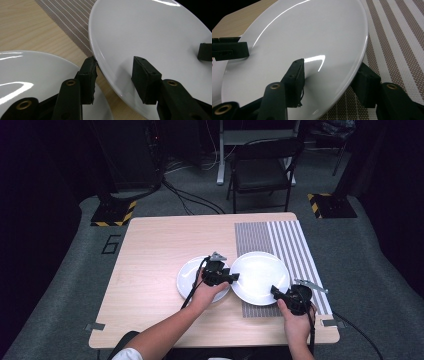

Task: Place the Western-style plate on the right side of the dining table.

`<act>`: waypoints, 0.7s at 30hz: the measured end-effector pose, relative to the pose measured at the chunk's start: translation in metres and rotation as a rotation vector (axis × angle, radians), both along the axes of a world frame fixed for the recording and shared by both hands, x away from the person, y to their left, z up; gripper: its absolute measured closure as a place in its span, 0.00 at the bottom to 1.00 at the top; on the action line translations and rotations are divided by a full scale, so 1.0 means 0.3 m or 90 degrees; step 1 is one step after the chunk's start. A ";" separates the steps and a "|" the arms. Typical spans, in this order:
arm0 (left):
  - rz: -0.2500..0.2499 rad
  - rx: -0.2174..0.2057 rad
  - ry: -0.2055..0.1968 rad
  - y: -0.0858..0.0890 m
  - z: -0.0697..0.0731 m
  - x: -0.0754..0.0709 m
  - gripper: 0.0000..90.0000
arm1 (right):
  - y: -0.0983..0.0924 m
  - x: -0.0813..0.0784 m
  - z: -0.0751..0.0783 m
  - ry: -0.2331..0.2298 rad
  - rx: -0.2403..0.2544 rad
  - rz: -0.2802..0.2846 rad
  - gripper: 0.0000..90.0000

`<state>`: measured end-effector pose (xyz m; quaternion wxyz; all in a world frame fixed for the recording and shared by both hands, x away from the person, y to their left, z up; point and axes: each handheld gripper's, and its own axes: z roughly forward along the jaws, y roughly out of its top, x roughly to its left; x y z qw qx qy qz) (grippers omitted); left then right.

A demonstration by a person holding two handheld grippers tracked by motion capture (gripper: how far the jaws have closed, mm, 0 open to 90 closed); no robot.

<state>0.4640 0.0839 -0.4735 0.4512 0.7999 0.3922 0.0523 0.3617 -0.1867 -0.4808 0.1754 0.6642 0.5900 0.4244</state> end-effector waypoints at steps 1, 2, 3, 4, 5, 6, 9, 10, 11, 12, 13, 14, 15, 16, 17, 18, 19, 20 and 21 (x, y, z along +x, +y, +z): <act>-0.005 0.002 -0.003 -0.002 0.001 0.001 0.61 | -0.003 -0.003 0.000 -0.001 0.001 -0.001 0.52; -0.004 0.001 -0.002 -0.005 0.002 0.000 0.61 | -0.005 -0.004 -0.001 -0.001 0.002 -0.003 0.52; -0.006 0.001 -0.003 -0.007 0.002 0.001 0.61 | -0.007 -0.006 -0.001 0.000 0.000 -0.004 0.52; -0.007 0.000 -0.003 -0.009 0.002 0.001 0.61 | -0.008 -0.008 -0.001 0.001 0.002 -0.007 0.52; -0.009 0.001 -0.004 -0.011 0.003 0.001 0.61 | -0.010 -0.010 -0.001 0.000 0.003 -0.008 0.52; -0.007 0.001 -0.004 -0.013 0.004 0.000 0.61 | -0.011 -0.011 -0.001 0.002 0.004 -0.011 0.52; -0.010 -0.003 -0.003 -0.018 0.007 0.002 0.61 | -0.016 -0.014 -0.001 0.000 0.002 -0.011 0.51; -0.011 -0.002 -0.002 -0.019 0.009 0.003 0.61 | -0.018 -0.014 -0.001 0.000 0.002 -0.012 0.52; -0.012 -0.002 -0.001 -0.021 0.011 0.004 0.61 | -0.019 -0.014 0.000 0.000 0.004 -0.013 0.51; -0.013 -0.003 -0.004 -0.023 0.013 0.005 0.61 | -0.021 -0.014 0.003 0.001 0.004 -0.014 0.51; -0.013 -0.004 -0.002 -0.025 0.016 0.005 0.61 | -0.024 -0.013 0.005 -0.002 0.002 -0.014 0.51; -0.015 -0.003 -0.006 -0.026 0.019 0.006 0.61 | -0.025 -0.015 0.007 -0.001 0.003 -0.016 0.51; -0.014 -0.004 -0.005 -0.028 0.022 0.005 0.61 | -0.027 -0.015 0.009 -0.003 0.003 -0.015 0.51; -0.014 -0.005 -0.006 -0.029 0.026 0.006 0.61 | -0.028 -0.016 0.011 -0.004 0.003 -0.015 0.51; -0.016 -0.004 -0.009 -0.031 0.028 0.007 0.61 | -0.028 -0.016 0.014 -0.005 0.004 -0.017 0.51; -0.015 -0.003 -0.010 -0.033 0.031 0.008 0.61 | -0.028 -0.017 0.016 -0.004 0.005 -0.018 0.51; -0.018 -0.002 -0.009 -0.035 0.034 0.009 0.61 | -0.030 -0.017 0.019 -0.005 0.005 -0.018 0.51; -0.016 -0.004 -0.010 -0.038 0.036 0.010 0.61 | -0.032 -0.017 0.020 -0.006 0.004 -0.019 0.51; -0.016 -0.002 -0.013 -0.040 0.038 0.011 0.61 | -0.032 -0.018 0.023 -0.005 0.010 -0.022 0.51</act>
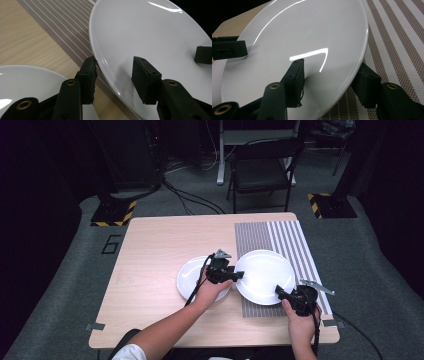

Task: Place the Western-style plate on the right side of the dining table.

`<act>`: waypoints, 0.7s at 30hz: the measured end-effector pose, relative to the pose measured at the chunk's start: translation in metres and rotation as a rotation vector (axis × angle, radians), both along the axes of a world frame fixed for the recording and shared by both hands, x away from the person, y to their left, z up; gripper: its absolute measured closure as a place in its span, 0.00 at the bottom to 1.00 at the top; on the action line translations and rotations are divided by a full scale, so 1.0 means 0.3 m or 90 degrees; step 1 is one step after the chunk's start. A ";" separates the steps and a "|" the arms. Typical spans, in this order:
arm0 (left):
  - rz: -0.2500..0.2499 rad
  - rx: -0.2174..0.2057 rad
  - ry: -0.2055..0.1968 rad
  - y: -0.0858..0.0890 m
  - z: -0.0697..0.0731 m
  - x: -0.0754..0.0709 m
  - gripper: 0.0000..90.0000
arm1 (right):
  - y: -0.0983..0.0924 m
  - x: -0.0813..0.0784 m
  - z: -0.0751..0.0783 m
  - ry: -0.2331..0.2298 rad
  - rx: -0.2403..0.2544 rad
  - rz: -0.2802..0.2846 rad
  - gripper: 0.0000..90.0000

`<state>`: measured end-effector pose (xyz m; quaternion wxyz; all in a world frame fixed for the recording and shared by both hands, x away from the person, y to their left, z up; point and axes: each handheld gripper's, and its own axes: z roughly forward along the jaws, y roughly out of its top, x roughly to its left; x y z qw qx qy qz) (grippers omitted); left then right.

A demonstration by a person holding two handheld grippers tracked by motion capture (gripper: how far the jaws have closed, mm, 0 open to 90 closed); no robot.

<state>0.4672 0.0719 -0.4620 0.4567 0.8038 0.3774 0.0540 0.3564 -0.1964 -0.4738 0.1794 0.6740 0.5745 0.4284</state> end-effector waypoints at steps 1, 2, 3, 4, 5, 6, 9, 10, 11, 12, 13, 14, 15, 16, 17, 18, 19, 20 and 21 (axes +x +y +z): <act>-0.002 0.001 0.001 -0.002 0.003 0.001 0.61 | -0.004 0.001 0.002 -0.002 -0.003 0.001 0.51; -0.002 0.001 0.000 -0.004 0.005 0.003 0.61 | -0.005 0.002 0.006 -0.003 0.002 -0.002 0.51; -0.003 0.001 0.000 -0.006 0.009 0.003 0.61 | -0.008 0.003 0.010 -0.007 0.003 -0.003 0.51; -0.003 -0.001 -0.001 -0.008 0.014 0.004 0.61 | -0.010 0.003 0.014 -0.009 0.004 -0.005 0.51; -0.005 0.000 -0.003 -0.010 0.018 0.005 0.61 | -0.013 0.004 0.018 -0.011 0.003 -0.005 0.51; -0.006 0.002 -0.004 -0.012 0.023 0.006 0.61 | -0.014 0.004 0.020 -0.011 0.003 -0.007 0.51; -0.009 0.001 -0.008 -0.017 0.036 0.011 0.61 | -0.020 0.006 0.028 -0.014 0.002 -0.008 0.51; -0.010 -0.001 -0.008 -0.018 0.040 0.012 0.61 | -0.022 0.007 0.031 -0.015 0.005 -0.007 0.51; -0.011 -0.001 -0.007 -0.019 0.044 0.015 0.61 | -0.024 0.008 0.033 -0.014 0.010 -0.007 0.51; -0.012 -0.002 -0.005 -0.020 0.047 0.017 0.61 | -0.027 0.010 0.036 -0.013 0.013 -0.008 0.51; -0.013 -0.004 -0.004 -0.022 0.050 0.018 0.61 | -0.030 0.011 0.040 -0.014 0.012 -0.007 0.51; -0.012 -0.004 -0.007 -0.025 0.052 0.020 0.61 | -0.031 0.012 0.044 -0.016 0.012 -0.009 0.51; -0.013 -0.004 -0.006 -0.028 0.054 0.020 0.61 | -0.034 0.013 0.048 -0.017 0.011 -0.010 0.51; -0.015 -0.002 -0.008 -0.030 0.057 0.022 0.61 | -0.037 0.016 0.050 -0.018 0.008 -0.009 0.51; -0.018 -0.003 -0.007 -0.031 0.060 0.025 0.61 | -0.039 0.018 0.054 -0.019 0.009 -0.011 0.51; -0.018 -0.004 -0.007 -0.034 0.062 0.026 0.61 | -0.041 0.020 0.057 -0.020 0.007 -0.013 0.51; -0.017 -0.004 -0.009 -0.035 0.065 0.029 0.61 | -0.043 0.023 0.061 -0.019 0.005 -0.014 0.51; -0.014 -0.009 -0.008 -0.037 0.066 0.030 0.61 | -0.045 0.026 0.065 -0.020 0.005 -0.015 0.51; -0.014 -0.010 -0.012 -0.037 0.067 0.034 0.61 | -0.046 0.029 0.068 -0.020 0.005 -0.016 0.51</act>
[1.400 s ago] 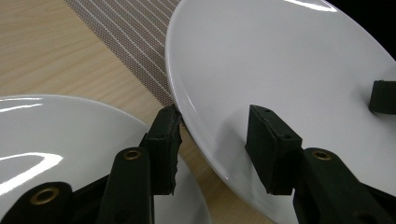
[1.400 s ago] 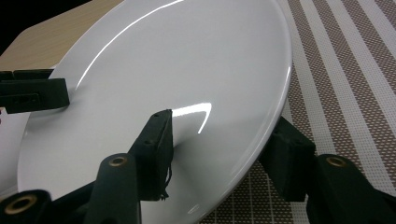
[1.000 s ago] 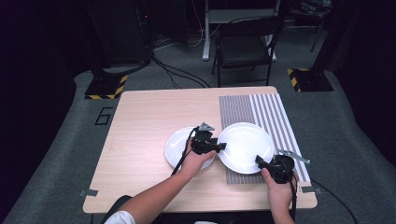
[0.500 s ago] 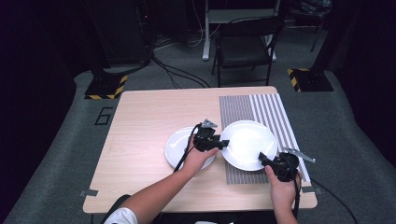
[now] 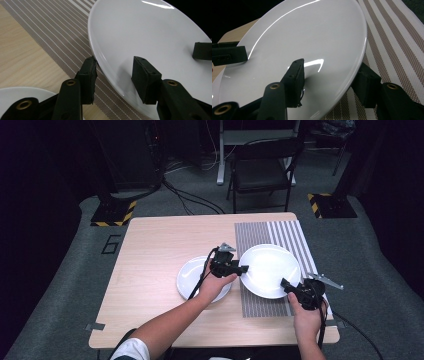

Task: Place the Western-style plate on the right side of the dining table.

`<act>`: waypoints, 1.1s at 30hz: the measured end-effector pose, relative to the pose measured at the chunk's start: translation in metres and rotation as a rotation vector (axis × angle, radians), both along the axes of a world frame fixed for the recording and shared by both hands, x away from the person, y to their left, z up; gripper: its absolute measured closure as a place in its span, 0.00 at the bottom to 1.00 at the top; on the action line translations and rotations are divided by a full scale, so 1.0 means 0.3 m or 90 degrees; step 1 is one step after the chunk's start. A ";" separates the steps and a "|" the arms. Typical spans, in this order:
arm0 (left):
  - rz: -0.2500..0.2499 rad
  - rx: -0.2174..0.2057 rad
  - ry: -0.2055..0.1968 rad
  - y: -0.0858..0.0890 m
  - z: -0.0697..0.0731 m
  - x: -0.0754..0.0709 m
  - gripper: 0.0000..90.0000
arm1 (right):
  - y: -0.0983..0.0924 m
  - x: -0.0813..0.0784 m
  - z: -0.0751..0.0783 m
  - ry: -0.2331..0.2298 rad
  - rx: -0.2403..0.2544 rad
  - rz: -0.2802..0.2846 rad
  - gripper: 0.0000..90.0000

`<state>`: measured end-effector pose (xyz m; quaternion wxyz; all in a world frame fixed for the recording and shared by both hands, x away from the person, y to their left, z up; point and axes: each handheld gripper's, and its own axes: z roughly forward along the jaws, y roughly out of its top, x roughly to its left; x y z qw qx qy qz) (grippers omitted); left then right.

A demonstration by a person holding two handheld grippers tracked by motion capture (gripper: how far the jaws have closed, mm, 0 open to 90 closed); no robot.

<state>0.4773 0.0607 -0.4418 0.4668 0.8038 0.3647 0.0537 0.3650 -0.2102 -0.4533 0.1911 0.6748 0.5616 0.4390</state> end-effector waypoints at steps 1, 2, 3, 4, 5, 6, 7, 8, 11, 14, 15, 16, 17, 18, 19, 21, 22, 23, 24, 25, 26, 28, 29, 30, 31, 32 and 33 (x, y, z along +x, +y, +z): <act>0.001 0.002 0.002 -0.001 0.002 0.002 0.61 | 0.000 0.003 0.003 -0.001 -0.001 0.001 0.51; 0.003 -0.001 0.002 -0.002 0.002 0.005 0.61 | 0.000 0.007 0.007 -0.001 -0.004 0.000 0.51; 0.003 -0.002 0.002 -0.002 0.004 0.008 0.61 | 0.000 0.010 0.009 -0.001 -0.007 0.000 0.51; 0.006 -0.005 0.003 -0.003 0.006 0.011 0.61 | -0.001 0.014 0.011 -0.002 -0.006 0.002 0.51; 0.006 -0.007 0.002 -0.003 0.008 0.015 0.61 | -0.002 0.018 0.013 0.000 -0.004 0.001 0.51; 0.007 -0.009 0.003 -0.004 0.010 0.017 0.61 | -0.004 0.023 0.014 -0.001 -0.003 0.002 0.51; 0.008 -0.007 0.004 -0.005 0.014 0.021 0.61 | -0.005 0.026 0.016 0.000 -0.001 0.001 0.51; 0.008 -0.006 0.003 -0.007 0.017 0.026 0.61 | -0.007 0.030 0.020 0.001 0.000 0.001 0.51; 0.009 -0.009 -0.001 -0.012 0.028 0.035 0.61 | -0.009 0.040 0.029 0.000 0.001 -0.002 0.51; 0.008 -0.010 0.003 -0.017 0.036 0.048 0.61 | -0.015 0.053 0.038 -0.001 0.001 -0.003 0.51; 0.009 -0.012 0.005 -0.019 0.037 0.051 0.61 | -0.017 0.057 0.043 -0.002 -0.001 -0.004 0.51; 0.011 -0.012 0.005 -0.022 0.040 0.056 0.61 | -0.018 0.059 0.045 -0.003 -0.005 -0.002 0.51; 0.011 -0.012 0.006 -0.023 0.042 0.062 0.61 | -0.018 0.065 0.051 -0.003 -0.005 -0.004 0.51; 0.012 -0.013 0.006 -0.024 0.045 0.068 0.61 | -0.019 0.070 0.055 -0.005 -0.008 -0.004 0.51; 0.013 -0.014 0.005 -0.025 0.047 0.074 0.61 | -0.019 0.074 0.058 -0.005 -0.008 -0.003 0.51; 0.014 -0.019 0.006 -0.028 0.051 0.083 0.61 | -0.023 0.084 0.063 -0.001 -0.003 -0.003 0.51; 0.012 -0.018 0.008 -0.028 0.053 0.089 0.61 | -0.025 0.089 0.065 -0.001 -0.003 -0.002 0.51; 0.013 -0.021 0.010 -0.030 0.054 0.094 0.61 | -0.026 0.095 0.068 -0.002 -0.006 -0.003 0.51; 0.012 -0.020 0.009 -0.030 0.054 0.099 0.61 | -0.027 0.098 0.070 -0.003 -0.008 -0.002 0.51; 0.014 -0.023 0.011 -0.033 0.055 0.103 0.61 | -0.027 0.102 0.072 -0.003 -0.011 -0.004 0.51; 0.016 -0.022 0.012 -0.034 0.055 0.108 0.61 | -0.028 0.107 0.073 -0.004 -0.013 -0.002 0.51; 0.018 -0.023 0.008 -0.037 0.054 0.118 0.61 | -0.028 0.115 0.075 -0.003 -0.013 -0.004 0.51; 0.019 -0.025 0.010 -0.038 0.053 0.121 0.61 | -0.029 0.120 0.074 -0.006 -0.015 -0.004 0.51; 0.019 -0.026 0.010 -0.039 0.051 0.126 0.61 | -0.028 0.124 0.074 -0.005 -0.015 -0.005 0.51; 0.018 -0.026 0.011 -0.038 0.048 0.131 0.61 | -0.028 0.129 0.074 -0.005 -0.017 -0.004 0.51; 0.018 -0.027 0.012 -0.038 0.045 0.136 0.61 | -0.026 0.132 0.074 -0.004 -0.017 -0.007 0.51; 0.019 -0.027 0.012 -0.038 0.042 0.140 0.61 | -0.026 0.135 0.074 -0.004 -0.019 -0.005 0.51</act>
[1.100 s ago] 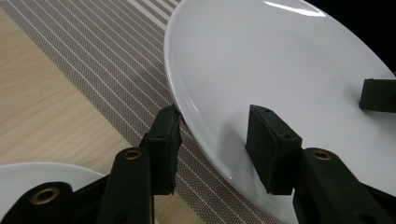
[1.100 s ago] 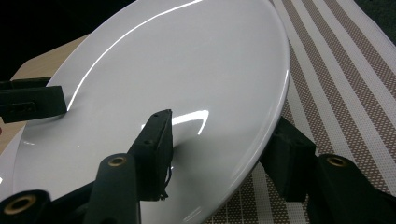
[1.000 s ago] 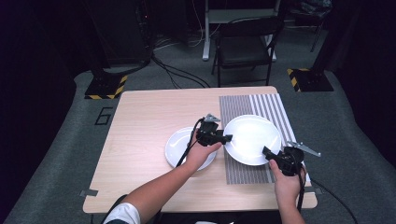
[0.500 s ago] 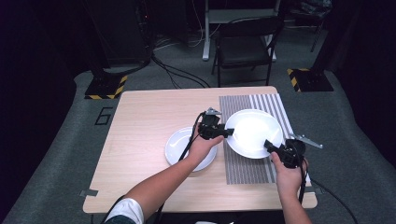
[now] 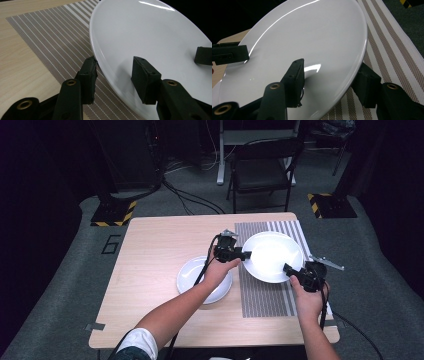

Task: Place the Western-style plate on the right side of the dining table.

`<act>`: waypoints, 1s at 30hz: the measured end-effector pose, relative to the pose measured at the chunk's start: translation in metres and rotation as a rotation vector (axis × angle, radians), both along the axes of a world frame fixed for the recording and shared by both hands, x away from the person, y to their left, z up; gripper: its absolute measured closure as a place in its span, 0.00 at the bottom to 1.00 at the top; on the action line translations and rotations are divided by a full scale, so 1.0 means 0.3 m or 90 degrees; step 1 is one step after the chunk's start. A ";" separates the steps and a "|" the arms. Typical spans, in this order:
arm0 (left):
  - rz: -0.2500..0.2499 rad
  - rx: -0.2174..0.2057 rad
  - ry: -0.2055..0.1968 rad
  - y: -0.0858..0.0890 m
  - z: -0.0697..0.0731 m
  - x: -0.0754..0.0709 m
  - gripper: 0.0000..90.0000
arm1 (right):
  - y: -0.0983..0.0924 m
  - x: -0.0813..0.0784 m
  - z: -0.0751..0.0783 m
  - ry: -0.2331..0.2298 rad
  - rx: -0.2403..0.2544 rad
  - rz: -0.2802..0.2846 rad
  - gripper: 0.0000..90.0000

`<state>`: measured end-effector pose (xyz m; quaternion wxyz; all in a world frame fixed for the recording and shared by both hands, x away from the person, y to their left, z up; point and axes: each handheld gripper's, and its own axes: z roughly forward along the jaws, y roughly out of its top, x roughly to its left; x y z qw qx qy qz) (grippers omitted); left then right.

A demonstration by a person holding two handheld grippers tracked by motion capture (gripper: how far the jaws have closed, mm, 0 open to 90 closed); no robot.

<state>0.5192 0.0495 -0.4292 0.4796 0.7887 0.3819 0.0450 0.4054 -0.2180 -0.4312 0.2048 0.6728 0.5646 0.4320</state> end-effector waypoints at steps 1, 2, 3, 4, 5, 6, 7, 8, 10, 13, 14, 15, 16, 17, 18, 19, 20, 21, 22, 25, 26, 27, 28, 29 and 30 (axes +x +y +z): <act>-0.001 0.000 -0.002 0.001 -0.003 0.005 0.61 | 0.000 0.004 -0.002 -0.004 -0.003 0.002 0.51; 0.000 -0.004 -0.001 0.000 -0.006 0.008 0.61 | 0.001 0.007 -0.003 -0.005 -0.003 0.003 0.51; -0.002 -0.003 -0.002 0.001 -0.008 0.013 0.61 | 0.001 0.010 -0.006 -0.008 -0.006 0.005 0.51; -0.002 -0.001 -0.004 0.000 -0.011 0.017 0.61 | 0.001 0.013 -0.010 -0.009 -0.005 0.003 0.51; -0.001 0.001 -0.006 -0.001 -0.013 0.021 0.62 | 0.001 0.017 -0.014 -0.011 -0.005 0.004 0.51; -0.002 0.002 -0.007 -0.002 -0.015 0.024 0.62 | 0.000 0.021 -0.019 -0.009 -0.004 0.005 0.51; -0.002 0.003 -0.007 -0.003 -0.017 0.028 0.62 | -0.002 0.025 -0.024 -0.008 -0.003 0.003 0.51; -0.004 0.002 -0.005 -0.004 -0.020 0.033 0.62 | -0.003 0.028 -0.028 -0.008 -0.002 0.003 0.51; -0.003 0.006 -0.007 -0.007 -0.025 0.040 0.62 | -0.005 0.035 -0.034 -0.004 0.000 0.001 0.51; -0.001 0.004 -0.003 -0.012 -0.032 0.046 0.62 | -0.009 0.041 -0.041 -0.002 0.005 0.002 0.51; 0.002 0.003 0.001 -0.014 -0.035 0.047 0.62 | -0.010 0.044 -0.042 -0.001 0.005 0.001 0.51; 0.001 0.004 0.000 -0.015 -0.038 0.049 0.62 | -0.011 0.046 -0.044 0.001 0.004 0.002 0.51; 0.003 0.005 0.002 -0.017 -0.041 0.051 0.62 | -0.011 0.048 -0.046 0.001 0.001 0.001 0.51; 0.002 0.005 0.004 -0.019 -0.043 0.053 0.62 | -0.012 0.050 -0.047 0.002 0.000 0.001 0.51; 0.004 0.003 0.007 -0.021 -0.046 0.054 0.62 | -0.012 0.051 -0.048 0.003 -0.002 0.000 0.51; 0.003 0.006 0.005 -0.022 -0.048 0.057 0.62 | -0.012 0.052 -0.049 0.004 -0.002 0.000 0.51; 0.003 0.005 0.009 -0.024 -0.051 0.059 0.62 | -0.012 0.053 -0.050 0.005 -0.002 -0.001 0.51; 0.002 0.009 0.006 -0.026 -0.054 0.063 0.62 | -0.013 0.056 -0.053 0.005 -0.004 -0.002 0.51; 0.002 0.011 0.006 -0.028 -0.056 0.065 0.62 | -0.014 0.057 -0.054 0.006 -0.005 -0.002 0.51; 0.006 0.018 0.008 -0.037 -0.061 0.064 0.62 | -0.014 0.060 -0.061 0.011 -0.009 -0.006 0.51; 0.004 0.024 0.001 -0.040 -0.064 0.067 0.62 | -0.014 0.061 -0.064 0.012 -0.010 -0.007 0.51; 0.006 0.027 0.001 -0.042 -0.066 0.067 0.62 | -0.015 0.063 -0.069 0.013 -0.010 -0.008 0.51; 0.009 0.027 0.005 -0.045 -0.068 0.066 0.62 | -0.016 0.064 -0.073 0.014 -0.011 -0.009 0.51; 0.009 0.029 0.002 -0.047 -0.070 0.069 0.62 | -0.016 0.066 -0.076 0.016 -0.009 -0.010 0.51; 0.009 0.030 0.002 -0.048 -0.072 0.070 0.62 | -0.017 0.066 -0.079 0.016 -0.011 -0.009 0.51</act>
